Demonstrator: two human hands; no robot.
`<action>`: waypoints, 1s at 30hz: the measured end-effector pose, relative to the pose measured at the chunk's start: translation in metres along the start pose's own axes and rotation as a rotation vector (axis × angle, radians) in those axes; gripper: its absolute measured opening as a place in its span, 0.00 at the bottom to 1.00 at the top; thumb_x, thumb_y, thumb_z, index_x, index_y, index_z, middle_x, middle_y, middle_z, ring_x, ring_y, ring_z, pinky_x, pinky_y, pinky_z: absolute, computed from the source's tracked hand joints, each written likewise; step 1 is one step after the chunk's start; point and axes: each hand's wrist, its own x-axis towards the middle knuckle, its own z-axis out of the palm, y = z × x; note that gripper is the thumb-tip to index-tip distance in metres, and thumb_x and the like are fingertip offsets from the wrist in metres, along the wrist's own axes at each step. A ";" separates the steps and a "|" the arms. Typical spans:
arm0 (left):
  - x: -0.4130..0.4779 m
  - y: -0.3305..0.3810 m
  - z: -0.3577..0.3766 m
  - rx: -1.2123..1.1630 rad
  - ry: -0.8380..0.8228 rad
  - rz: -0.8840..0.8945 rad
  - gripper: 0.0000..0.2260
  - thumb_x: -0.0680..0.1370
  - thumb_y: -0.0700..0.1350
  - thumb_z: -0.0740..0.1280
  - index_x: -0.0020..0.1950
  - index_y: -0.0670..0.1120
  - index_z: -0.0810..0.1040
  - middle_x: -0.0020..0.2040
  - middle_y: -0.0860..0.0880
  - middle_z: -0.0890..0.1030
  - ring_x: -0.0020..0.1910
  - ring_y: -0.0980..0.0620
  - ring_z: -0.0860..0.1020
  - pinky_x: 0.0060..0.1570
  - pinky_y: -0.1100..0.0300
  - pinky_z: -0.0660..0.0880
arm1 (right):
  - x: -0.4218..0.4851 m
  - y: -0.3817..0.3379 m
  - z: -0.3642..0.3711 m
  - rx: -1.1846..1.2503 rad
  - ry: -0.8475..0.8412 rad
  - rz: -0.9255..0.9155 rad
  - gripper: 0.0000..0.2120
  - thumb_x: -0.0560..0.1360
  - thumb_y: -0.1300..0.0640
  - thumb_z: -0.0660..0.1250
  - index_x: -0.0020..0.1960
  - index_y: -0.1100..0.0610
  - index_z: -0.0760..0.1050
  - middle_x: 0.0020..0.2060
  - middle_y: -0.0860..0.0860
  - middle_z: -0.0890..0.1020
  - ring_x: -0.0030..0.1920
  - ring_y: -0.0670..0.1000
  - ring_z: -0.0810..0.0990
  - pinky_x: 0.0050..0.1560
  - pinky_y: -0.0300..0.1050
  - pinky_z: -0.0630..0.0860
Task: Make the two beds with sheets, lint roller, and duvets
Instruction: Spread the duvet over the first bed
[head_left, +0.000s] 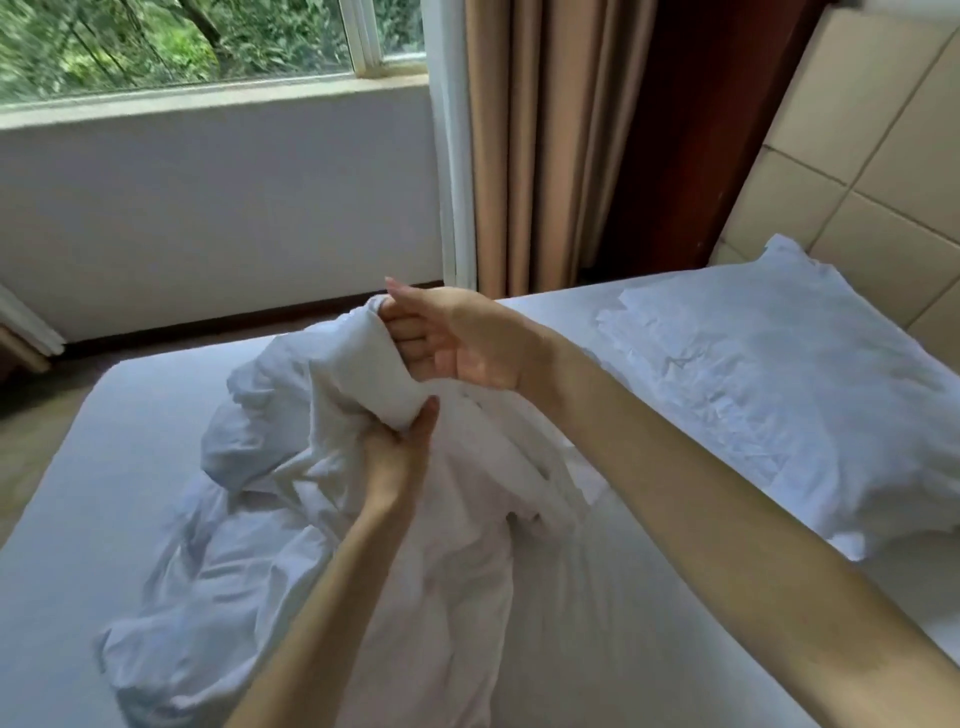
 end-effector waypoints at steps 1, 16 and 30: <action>0.008 -0.003 -0.008 -0.073 0.043 -0.083 0.13 0.76 0.50 0.69 0.55 0.44 0.76 0.45 0.47 0.79 0.43 0.48 0.77 0.40 0.63 0.72 | 0.003 0.005 0.000 -0.038 0.032 0.020 0.20 0.80 0.46 0.57 0.58 0.61 0.75 0.52 0.59 0.82 0.49 0.52 0.79 0.53 0.46 0.76; 0.040 -0.049 -0.079 -0.634 -0.067 -0.398 0.12 0.79 0.31 0.56 0.50 0.41 0.77 0.39 0.47 0.84 0.42 0.49 0.81 0.32 0.63 0.79 | -0.041 0.204 -0.101 0.433 0.705 0.509 0.25 0.75 0.41 0.63 0.63 0.56 0.64 0.49 0.62 0.75 0.46 0.59 0.78 0.45 0.54 0.73; 0.037 -0.020 -0.197 -0.673 -0.229 -0.327 0.14 0.80 0.36 0.53 0.55 0.41 0.78 0.50 0.44 0.83 0.47 0.49 0.82 0.45 0.60 0.81 | 0.039 0.131 -0.026 0.823 0.762 0.279 0.27 0.70 0.42 0.71 0.59 0.60 0.73 0.52 0.61 0.79 0.51 0.60 0.79 0.42 0.57 0.79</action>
